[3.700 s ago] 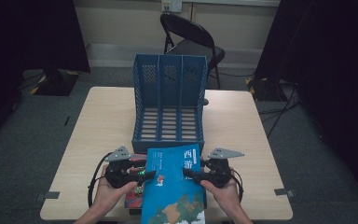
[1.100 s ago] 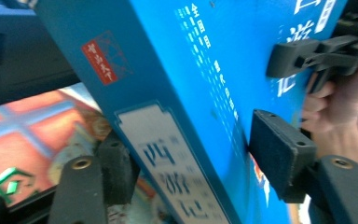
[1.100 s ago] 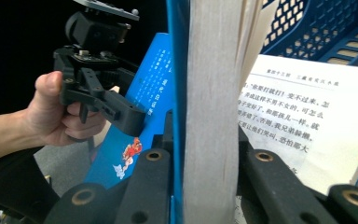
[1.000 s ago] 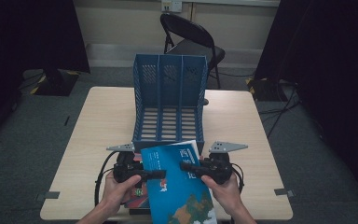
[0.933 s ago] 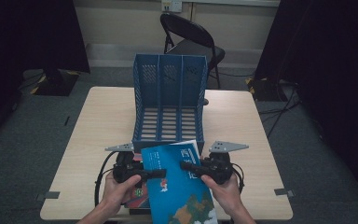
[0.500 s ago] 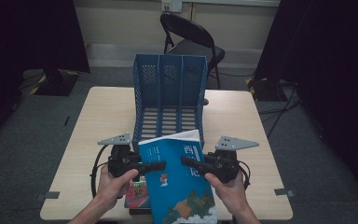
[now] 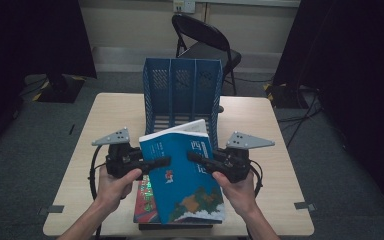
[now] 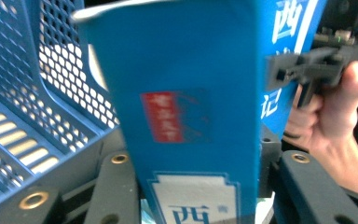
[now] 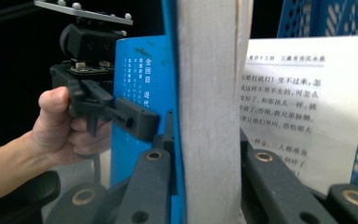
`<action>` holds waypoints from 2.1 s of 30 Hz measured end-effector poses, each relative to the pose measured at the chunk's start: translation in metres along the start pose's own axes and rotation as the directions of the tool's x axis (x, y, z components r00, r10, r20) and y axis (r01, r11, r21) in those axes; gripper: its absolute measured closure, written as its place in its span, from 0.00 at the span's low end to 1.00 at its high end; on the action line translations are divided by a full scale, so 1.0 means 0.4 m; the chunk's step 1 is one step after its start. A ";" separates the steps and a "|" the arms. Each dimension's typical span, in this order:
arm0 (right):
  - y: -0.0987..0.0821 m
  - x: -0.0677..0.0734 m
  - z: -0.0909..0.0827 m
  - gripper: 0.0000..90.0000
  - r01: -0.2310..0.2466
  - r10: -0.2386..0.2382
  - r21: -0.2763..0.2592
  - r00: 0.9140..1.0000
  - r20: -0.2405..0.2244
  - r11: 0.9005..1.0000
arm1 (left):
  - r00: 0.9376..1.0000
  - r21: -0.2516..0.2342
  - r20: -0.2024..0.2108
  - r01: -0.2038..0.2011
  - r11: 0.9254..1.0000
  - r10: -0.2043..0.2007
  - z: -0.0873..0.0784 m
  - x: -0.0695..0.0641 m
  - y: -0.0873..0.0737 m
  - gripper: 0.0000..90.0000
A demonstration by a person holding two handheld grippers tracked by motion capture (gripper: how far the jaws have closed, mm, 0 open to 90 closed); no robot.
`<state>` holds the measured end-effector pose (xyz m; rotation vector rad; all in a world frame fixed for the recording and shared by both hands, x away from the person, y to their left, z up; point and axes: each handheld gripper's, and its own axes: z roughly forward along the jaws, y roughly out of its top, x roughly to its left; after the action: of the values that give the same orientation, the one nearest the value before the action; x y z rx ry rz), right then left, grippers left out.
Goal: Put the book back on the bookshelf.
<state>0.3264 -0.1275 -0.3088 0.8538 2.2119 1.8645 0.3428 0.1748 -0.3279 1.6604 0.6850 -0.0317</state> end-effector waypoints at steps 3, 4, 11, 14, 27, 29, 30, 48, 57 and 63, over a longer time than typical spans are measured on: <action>0.011 0.002 0.015 0.86 0.021 -0.021 -0.029 1.000 0.001 0.999 | 0.999 -0.009 -0.031 -0.041 0.999 0.041 -0.011 0.001 0.022 0.66; 0.017 -0.001 0.020 0.86 0.017 -0.018 -0.035 1.000 -0.001 0.999 | 0.998 -0.015 -0.040 -0.044 0.999 0.044 -0.013 0.003 0.030 0.66; 0.051 -0.021 0.050 0.86 0.074 -0.073 -0.089 0.997 0.010 0.993 | 0.988 -0.053 -0.104 -0.123 0.991 0.117 -0.018 0.007 0.061 0.66; 0.028 -0.034 0.055 0.85 0.066 -0.067 -0.076 0.998 -0.004 0.995 | 0.982 -0.048 -0.116 -0.153 0.987 0.147 -0.016 0.004 0.040 0.66; -0.017 -0.017 0.018 0.71 0.123 -0.122 -0.036 0.992 0.016 0.992 | 0.965 -0.069 -0.125 -0.240 0.968 0.231 -0.018 -0.045 0.001 0.64; -0.019 -0.020 0.011 0.68 0.127 -0.126 -0.034 0.992 0.028 0.991 | 0.965 -0.081 -0.128 -0.240 0.967 0.229 -0.020 -0.044 -0.004 0.64; -0.021 -0.023 0.006 0.66 0.122 -0.121 -0.034 0.992 0.037 0.992 | 0.965 -0.087 -0.128 -0.240 0.967 0.228 -0.020 -0.044 -0.005 0.64; -0.102 -0.130 0.002 0.58 0.041 -0.047 0.048 0.993 0.111 0.998 | 0.956 -0.072 -0.155 -0.263 0.962 0.250 -0.027 -0.066 -0.013 0.65; -0.099 -0.118 0.022 0.44 0.062 -0.066 0.073 0.996 0.056 0.995 | 0.954 -0.057 -0.130 -0.280 0.958 0.271 -0.018 -0.076 -0.023 0.63; -0.098 -0.119 0.024 0.46 0.056 -0.062 0.079 0.996 0.070 0.995 | 0.950 -0.074 -0.151 -0.286 0.955 0.272 -0.008 -0.059 -0.026 0.64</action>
<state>0.3569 -0.1457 -0.3599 0.8447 2.2519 1.7055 0.3176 0.1686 -0.3273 1.6645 0.5406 0.3185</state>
